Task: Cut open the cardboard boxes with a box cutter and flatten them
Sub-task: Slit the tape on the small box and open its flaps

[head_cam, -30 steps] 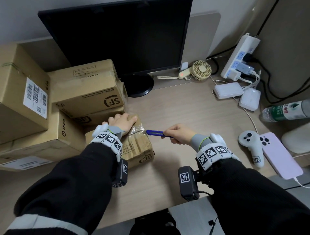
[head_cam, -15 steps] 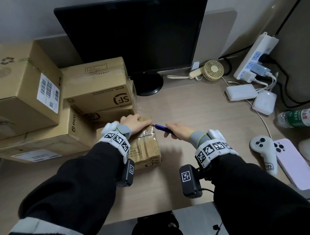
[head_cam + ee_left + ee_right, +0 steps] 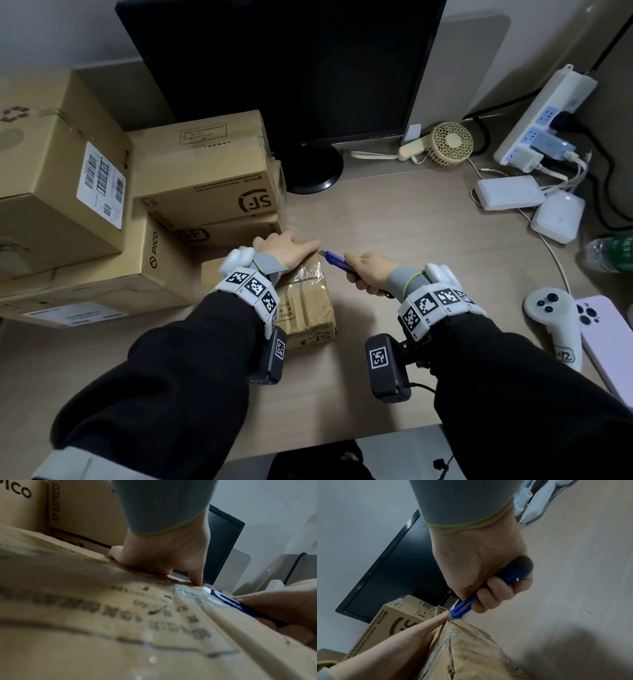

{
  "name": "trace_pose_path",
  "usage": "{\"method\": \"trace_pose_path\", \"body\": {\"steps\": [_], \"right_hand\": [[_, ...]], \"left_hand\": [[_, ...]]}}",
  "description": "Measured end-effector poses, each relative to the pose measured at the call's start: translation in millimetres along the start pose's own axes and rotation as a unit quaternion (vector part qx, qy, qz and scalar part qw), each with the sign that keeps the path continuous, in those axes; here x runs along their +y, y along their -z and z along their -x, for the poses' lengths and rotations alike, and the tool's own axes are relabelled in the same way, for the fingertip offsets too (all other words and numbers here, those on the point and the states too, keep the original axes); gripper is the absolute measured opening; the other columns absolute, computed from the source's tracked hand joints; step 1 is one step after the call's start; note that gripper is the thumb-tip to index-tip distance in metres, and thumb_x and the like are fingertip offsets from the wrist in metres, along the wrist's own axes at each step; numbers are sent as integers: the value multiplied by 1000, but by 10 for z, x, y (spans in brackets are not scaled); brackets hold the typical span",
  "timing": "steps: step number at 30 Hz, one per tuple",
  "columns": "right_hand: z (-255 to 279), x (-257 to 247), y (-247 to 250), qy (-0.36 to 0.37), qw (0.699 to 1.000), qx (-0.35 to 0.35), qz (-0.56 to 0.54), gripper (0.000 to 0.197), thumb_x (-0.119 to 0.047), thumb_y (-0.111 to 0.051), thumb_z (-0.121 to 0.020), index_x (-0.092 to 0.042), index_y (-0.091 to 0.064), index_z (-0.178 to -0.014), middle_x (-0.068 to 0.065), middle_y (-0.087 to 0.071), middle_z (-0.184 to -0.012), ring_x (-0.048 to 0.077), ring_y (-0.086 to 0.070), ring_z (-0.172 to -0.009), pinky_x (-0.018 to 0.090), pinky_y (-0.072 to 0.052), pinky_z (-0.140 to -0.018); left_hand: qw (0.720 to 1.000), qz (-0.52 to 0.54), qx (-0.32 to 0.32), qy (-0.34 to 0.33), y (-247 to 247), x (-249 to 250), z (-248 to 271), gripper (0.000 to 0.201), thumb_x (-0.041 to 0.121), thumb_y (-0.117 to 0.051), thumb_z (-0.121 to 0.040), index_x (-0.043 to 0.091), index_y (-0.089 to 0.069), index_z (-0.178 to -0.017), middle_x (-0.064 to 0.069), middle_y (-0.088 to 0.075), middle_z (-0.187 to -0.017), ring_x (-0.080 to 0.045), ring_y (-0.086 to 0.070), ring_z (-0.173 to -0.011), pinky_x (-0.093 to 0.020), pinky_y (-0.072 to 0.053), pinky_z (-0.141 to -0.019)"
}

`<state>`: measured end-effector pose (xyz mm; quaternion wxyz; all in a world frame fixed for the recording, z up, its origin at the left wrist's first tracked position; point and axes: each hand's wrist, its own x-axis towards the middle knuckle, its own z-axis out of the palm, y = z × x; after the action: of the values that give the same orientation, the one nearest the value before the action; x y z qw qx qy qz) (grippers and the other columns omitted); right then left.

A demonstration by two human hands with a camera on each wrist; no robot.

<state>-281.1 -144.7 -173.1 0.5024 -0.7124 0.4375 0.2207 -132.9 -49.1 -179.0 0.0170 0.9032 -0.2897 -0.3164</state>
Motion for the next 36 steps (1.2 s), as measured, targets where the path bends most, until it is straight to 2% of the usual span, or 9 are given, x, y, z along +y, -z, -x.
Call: {"method": "trace_pose_path", "body": {"steps": [3,7,14,18,22,25,30,34,36], "right_hand": [[15,-36,-3,-10,1000,-21,1,44,-37,-23,-100,-15,-38,-66,0,-34,-57,16,-23,-46,23,-18,-46],[34,-50,4,-21,999,-42,10,42,-38,-23,-99,-16,-36,-66,0,-29,-57,15,-20,-46,25,-16,-47],[70,21,13,-21,997,-65,31,39,-38,-26,-97,-18,-35,-65,-3,-28,-53,14,-18,-45,25,-15,-48],[82,18,34,-24,996,-72,38,39,-38,-26,-96,-18,-35,-64,-4,-28,-50,14,-19,-43,24,-16,-48],[73,54,15,-21,997,-71,37,40,-39,-27,-96,-18,-36,-63,-6,-29,-46,14,-20,-41,23,-17,-46],[83,99,-15,-13,997,-73,23,40,-39,-26,-96,-18,-35,-64,-5,-29,-48,14,-21,-41,22,-17,-46],[126,165,-36,-16,994,-98,33,42,-42,-27,-97,-19,-35,-63,-9,-27,-41,11,-19,-34,19,-15,-43],[143,244,-64,32,997,-44,63,48,-41,-31,-100,-17,-43,-61,-2,-38,-51,14,-30,-44,12,-20,-32],[115,269,-65,53,998,-23,7,49,-41,-33,-100,-15,-46,-61,0,-41,-54,15,-33,-48,19,-28,-40]], "left_hand": [[1000,-4,-2,-1,4,-7,-4,71,73,-34,-86,22,-47,-134,-10,-45,-138,-35,-36,-125,-38,-26,-85],[1000,-22,-8,1,12,4,19,70,73,-30,-87,25,-47,-135,-10,-41,-142,-36,-33,-127,-42,-26,-97],[1000,-30,-7,5,-2,1,25,70,74,-28,-87,27,-48,-134,-9,-39,-143,-36,-32,-128,-45,-24,-99],[999,-41,-4,7,-14,-19,9,74,78,-25,-83,31,-47,-135,-8,-38,-144,-37,-31,-129,-50,-23,-104],[999,-30,-7,8,-10,-2,19,71,75,-27,-86,29,-46,-137,-9,-38,-145,-37,-30,-129,-47,-23,-102],[999,-43,-9,9,10,10,31,72,77,-27,-85,30,-46,-137,-8,-37,-145,-36,-30,-130,-48,-23,-102],[999,-51,-9,10,8,11,25,75,79,-25,-83,33,-43,-139,-6,-35,-147,-36,-29,-132,-51,-21,-104],[999,-53,-8,9,12,-4,34,78,80,-24,-83,32,-39,-142,-5,-32,-150,-35,-27,-133,-50,-21,-104],[999,-52,-10,8,19,4,63,80,81,-26,-81,31,-39,-143,-5,-32,-150,-34,-27,-133,-49,-21,-103]]}}
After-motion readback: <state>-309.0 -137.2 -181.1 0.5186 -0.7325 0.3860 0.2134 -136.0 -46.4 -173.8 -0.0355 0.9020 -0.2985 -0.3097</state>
